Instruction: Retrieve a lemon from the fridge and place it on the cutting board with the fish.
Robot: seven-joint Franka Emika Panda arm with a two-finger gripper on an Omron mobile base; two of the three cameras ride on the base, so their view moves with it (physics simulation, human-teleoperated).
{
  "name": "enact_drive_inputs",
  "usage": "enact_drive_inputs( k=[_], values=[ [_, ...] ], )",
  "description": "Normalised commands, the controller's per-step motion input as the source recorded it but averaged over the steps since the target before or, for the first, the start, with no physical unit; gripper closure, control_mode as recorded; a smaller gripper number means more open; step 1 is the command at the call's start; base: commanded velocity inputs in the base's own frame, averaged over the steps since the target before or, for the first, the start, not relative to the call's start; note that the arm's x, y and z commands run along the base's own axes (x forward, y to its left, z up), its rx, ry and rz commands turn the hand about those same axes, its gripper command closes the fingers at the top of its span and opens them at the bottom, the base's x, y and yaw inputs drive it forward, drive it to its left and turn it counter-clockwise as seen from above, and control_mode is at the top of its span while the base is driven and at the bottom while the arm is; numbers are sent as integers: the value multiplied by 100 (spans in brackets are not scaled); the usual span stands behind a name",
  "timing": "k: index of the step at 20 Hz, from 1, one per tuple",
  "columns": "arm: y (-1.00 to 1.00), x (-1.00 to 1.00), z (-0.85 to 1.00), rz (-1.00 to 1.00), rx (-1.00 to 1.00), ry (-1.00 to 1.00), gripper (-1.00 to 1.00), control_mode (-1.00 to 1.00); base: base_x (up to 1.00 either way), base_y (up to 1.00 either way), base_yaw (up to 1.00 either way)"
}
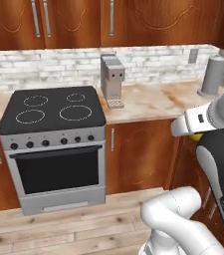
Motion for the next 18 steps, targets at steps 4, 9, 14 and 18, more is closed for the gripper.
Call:
enact_drive_inputs(
  k=[4,9,14,18],
  values=[
    [0,0,0,0,0,0,100,100,51,12,28],
    [0,0,0,0,0,0,100,100,48,21,43],
    [0,0,0,0,0,0,100,100,74,0,51],
    [0,0,0,0,0,0,100,100,81,0,39]
  ],
)
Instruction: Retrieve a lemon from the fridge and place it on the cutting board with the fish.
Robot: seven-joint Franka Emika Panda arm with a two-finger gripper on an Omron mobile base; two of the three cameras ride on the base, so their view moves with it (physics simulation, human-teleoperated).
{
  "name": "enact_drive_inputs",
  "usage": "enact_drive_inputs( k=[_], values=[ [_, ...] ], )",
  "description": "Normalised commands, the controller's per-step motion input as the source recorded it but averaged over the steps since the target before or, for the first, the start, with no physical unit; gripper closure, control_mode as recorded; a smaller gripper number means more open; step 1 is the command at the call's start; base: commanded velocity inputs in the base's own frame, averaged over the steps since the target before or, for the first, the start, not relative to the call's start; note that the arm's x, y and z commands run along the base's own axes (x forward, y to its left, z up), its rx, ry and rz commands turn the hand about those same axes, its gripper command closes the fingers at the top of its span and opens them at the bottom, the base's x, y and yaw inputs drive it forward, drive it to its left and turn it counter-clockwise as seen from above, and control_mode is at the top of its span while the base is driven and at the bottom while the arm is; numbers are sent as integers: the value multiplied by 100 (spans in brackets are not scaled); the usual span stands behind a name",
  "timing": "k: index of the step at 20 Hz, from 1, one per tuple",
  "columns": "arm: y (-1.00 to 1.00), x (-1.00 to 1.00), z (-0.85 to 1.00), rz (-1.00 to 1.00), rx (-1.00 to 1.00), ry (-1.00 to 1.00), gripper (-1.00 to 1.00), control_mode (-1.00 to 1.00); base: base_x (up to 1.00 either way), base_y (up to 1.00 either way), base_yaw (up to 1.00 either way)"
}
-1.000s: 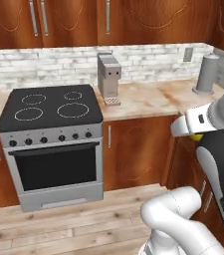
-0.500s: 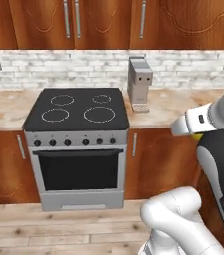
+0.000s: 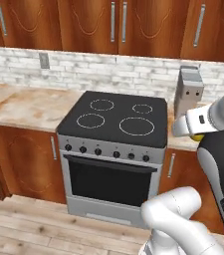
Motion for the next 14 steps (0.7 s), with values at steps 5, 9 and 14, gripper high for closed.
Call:
enact_drive_inputs(
  k=[5,9,14],
  values=[
    [0,0,0,0,0,0,100,100,66,1,27],
    [0,0,0,0,0,0,100,100,23,23,40],
    [0,0,0,0,0,0,100,100,0,46,45]
  ],
)
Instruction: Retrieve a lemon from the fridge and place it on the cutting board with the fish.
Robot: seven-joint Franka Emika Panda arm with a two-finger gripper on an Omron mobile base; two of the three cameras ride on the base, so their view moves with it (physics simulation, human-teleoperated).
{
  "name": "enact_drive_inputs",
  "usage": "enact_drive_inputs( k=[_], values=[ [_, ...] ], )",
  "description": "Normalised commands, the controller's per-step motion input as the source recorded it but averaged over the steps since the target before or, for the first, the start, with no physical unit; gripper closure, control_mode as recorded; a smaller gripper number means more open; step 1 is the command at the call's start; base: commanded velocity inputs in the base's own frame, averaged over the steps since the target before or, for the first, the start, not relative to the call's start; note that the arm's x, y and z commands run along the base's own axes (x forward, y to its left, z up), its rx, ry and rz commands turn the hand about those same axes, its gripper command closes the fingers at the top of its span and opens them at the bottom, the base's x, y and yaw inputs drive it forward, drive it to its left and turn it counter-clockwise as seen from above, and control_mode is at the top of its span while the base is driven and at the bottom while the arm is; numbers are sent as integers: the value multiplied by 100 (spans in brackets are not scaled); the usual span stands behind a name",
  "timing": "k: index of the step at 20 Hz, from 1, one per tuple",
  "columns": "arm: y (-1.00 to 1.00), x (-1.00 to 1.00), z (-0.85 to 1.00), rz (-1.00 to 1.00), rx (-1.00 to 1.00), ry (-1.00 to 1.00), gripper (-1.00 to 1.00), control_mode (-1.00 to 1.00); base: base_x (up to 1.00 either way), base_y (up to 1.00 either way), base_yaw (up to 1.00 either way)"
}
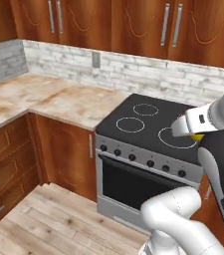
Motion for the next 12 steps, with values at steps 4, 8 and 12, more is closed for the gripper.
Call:
enact_drive_inputs(
  k=[4,8,12],
  values=[
    [0,0,0,0,0,0,100,100,14,41,47],
    [0,0,0,0,0,0,100,100,34,23,49],
    [0,0,0,0,0,0,100,100,56,1,57]
  ],
)
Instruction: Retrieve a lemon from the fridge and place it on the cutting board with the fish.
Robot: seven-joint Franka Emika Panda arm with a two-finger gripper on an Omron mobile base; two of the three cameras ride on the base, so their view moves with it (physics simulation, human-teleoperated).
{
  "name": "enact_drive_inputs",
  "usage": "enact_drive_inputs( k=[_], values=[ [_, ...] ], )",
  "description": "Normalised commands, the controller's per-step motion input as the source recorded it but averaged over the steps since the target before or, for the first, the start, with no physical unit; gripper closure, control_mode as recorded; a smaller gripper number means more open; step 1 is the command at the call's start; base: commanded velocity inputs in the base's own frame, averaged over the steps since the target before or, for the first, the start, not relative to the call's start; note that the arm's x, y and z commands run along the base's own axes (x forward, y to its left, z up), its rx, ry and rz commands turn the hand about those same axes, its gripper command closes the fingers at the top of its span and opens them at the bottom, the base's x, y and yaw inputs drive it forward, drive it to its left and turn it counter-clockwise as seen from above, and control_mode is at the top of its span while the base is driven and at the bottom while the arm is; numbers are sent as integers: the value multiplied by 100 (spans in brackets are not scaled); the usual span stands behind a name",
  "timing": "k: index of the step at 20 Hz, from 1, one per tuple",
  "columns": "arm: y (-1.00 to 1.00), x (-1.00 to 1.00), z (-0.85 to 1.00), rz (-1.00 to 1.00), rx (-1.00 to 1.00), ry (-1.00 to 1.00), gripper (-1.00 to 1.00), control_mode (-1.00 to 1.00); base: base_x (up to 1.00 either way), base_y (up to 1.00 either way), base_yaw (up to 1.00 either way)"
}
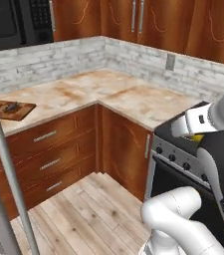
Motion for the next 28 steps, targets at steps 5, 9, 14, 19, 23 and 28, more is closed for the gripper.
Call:
enact_drive_inputs(
  k=[5,9,14,19,23,28],
  values=[
    [0,0,0,0,0,0,100,100,52,0,57],
    [0,0,0,0,0,0,100,100,52,0,47],
    [0,0,0,0,0,0,100,100,83,-20,45],
    [0,0,0,0,0,0,100,100,81,-26,27],
    [0,0,0,0,0,0,100,100,64,-18,12],
    [0,0,0,0,0,0,100,100,81,-21,16]
  ],
)
